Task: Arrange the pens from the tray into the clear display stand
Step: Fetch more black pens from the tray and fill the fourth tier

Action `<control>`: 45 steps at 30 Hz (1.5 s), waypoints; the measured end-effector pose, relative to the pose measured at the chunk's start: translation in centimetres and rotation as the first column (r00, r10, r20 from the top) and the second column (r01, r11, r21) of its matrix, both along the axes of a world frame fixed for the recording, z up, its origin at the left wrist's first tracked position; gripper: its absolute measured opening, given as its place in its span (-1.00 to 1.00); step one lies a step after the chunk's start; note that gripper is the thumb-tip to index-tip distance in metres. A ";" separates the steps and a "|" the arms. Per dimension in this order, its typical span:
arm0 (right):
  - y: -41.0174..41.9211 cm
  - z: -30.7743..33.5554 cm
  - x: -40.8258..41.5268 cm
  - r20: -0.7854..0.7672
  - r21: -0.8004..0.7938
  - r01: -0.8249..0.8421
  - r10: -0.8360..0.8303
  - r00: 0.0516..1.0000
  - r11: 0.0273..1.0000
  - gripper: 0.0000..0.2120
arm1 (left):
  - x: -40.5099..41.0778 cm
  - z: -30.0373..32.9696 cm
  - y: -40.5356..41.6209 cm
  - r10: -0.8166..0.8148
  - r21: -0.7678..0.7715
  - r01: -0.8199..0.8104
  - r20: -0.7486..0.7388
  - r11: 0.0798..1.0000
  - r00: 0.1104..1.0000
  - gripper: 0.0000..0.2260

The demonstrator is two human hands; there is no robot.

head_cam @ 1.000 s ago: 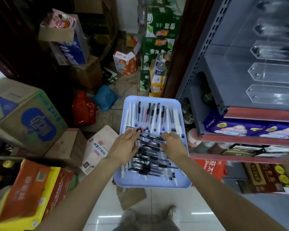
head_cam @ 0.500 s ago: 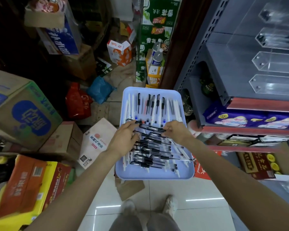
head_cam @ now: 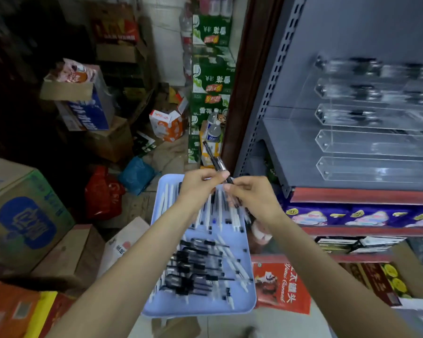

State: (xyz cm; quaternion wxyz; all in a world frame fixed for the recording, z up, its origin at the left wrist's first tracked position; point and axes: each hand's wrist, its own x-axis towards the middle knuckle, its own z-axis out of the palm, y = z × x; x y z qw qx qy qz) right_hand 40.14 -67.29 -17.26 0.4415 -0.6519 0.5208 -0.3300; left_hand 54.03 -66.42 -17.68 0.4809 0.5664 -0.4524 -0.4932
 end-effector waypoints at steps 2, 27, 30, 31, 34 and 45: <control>-1.3 1.3 -1.8 -0.067 -0.030 0.003 -0.005 0.998 1.000 -0.72 | -1.5 1.5 -1.1 -0.011 -0.055 0.015 0.060 0.998 0.998 -0.76; -18.8 10.2 -30.7 0.485 -0.201 0.403 -0.267 0.833 0.893 -0.88 | -21.0 10.2 -13.2 0.305 -0.424 -0.057 0.545 0.904 0.781 -0.81; -20.1 9.8 -30.9 0.244 -0.220 0.333 -0.279 0.929 0.917 -0.95 | -21.8 10.4 -13.6 0.302 -0.430 -0.063 0.516 0.901 0.802 -0.81; -20.4 9.8 -31.0 0.141 -0.250 0.295 -0.267 0.953 0.922 -0.96 | -22.0 10.5 -13.6 0.305 -0.436 -0.068 0.501 0.897 0.810 -0.81; -21.1 10.1 -31.3 -0.080 -0.349 0.200 -0.242 0.967 0.915 -0.95 | -22.4 10.5 -13.9 0.317 -0.426 -0.111 0.452 0.898 0.833 -0.82; -23.0 9.9 -31.3 -0.470 -0.377 0.000 -0.191 0.862 0.926 -0.95 | -22.7 10.2 -14.3 0.258 -0.428 -0.021 0.505 0.904 0.823 -0.94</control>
